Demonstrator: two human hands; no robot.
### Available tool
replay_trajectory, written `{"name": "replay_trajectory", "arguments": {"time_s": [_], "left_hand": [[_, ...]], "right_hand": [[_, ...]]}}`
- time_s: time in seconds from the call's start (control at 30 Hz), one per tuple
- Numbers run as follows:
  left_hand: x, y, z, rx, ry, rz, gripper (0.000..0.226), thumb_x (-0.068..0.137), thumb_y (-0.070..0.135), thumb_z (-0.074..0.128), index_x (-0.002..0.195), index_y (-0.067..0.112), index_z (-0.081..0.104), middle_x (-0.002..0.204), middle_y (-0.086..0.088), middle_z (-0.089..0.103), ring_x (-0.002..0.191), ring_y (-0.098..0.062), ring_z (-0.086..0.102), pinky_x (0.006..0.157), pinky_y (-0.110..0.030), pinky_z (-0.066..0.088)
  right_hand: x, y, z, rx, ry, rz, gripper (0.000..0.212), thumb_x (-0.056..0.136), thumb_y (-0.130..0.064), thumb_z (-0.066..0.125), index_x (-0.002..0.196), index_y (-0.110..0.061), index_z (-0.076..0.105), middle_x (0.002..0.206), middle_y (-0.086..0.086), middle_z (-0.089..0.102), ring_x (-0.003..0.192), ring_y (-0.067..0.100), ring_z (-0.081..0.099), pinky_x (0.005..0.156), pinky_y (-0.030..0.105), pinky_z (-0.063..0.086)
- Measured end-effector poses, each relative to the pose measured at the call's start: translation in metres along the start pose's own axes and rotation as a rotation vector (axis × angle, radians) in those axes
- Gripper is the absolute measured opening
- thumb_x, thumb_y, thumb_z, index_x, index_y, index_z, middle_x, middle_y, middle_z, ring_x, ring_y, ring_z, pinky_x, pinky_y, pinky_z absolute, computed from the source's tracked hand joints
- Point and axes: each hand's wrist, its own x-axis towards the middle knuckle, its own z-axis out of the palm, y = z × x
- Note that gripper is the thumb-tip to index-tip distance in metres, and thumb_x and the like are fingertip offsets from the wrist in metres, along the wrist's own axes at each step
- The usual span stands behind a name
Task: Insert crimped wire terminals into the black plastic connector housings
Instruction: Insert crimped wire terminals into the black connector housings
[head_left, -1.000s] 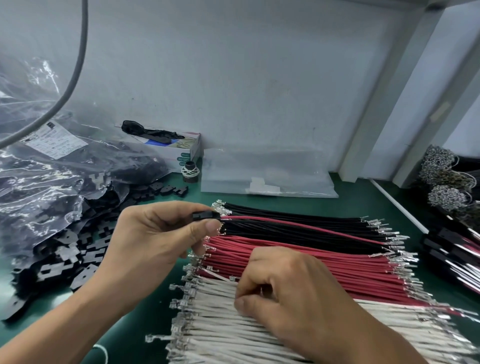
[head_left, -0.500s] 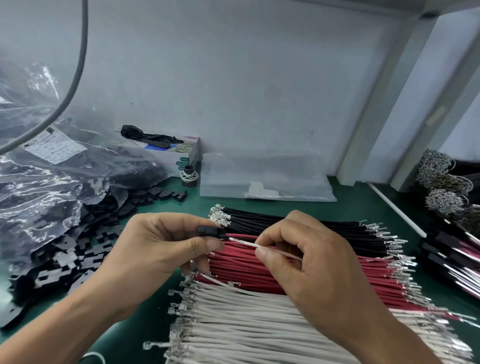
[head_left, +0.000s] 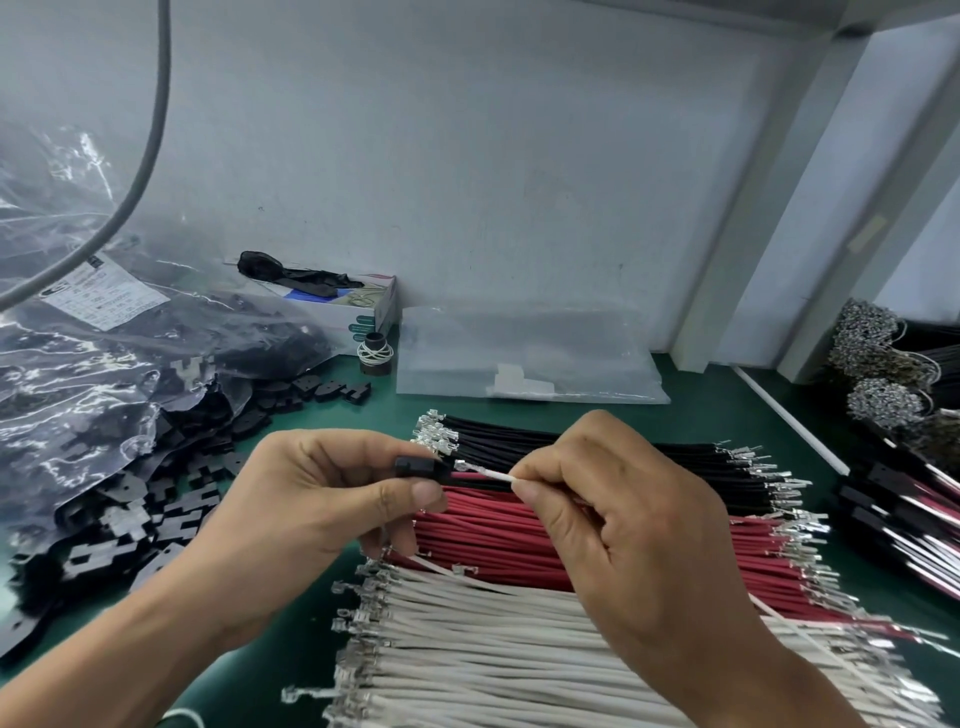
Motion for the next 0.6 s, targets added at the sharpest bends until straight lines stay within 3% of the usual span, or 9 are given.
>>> {"name": "replay_trajectory", "arguments": {"time_s": [0.23,0.43,0.6], "left_hand": [[-0.001,0.0,0.0,-0.008,-0.016,0.001,0.04,0.057,0.034,0.092,0.09,0.012,0.083,0.069,-0.018,0.075,0.053,-0.023,0.067,0.047,-0.023,0.05],[-0.002,0.001,0.001,0.0,-0.029,-0.003,0.042,0.055,0.034,0.092,0.09,0.011,0.083,0.07,-0.022,0.073,0.054,-0.023,0.068,0.049,-0.023,0.051],[-0.003,-0.002,0.001,0.034,-0.09,0.012,0.039,0.061,0.034,0.092,0.092,0.013,0.084,0.073,-0.018,0.076,0.055,-0.019,0.069,0.052,-0.021,0.053]], "right_hand": [[-0.002,0.0,0.005,-0.091,0.038,-0.066,0.018,0.098,-0.03,0.059,0.091,-0.023,0.073,0.086,-0.012,0.058,0.071,0.005,0.055,0.059,0.022,0.046],[-0.003,0.002,0.007,-0.093,0.054,-0.137,0.014,0.096,-0.026,0.066,0.089,-0.018,0.075,0.082,-0.007,0.058,0.069,0.012,0.056,0.053,0.029,0.048],[-0.004,-0.002,0.015,0.169,0.01,0.03,0.013,0.093,-0.029,0.067,0.087,-0.02,0.074,0.085,-0.012,0.058,0.073,0.007,0.059,0.061,0.03,0.05]]}}
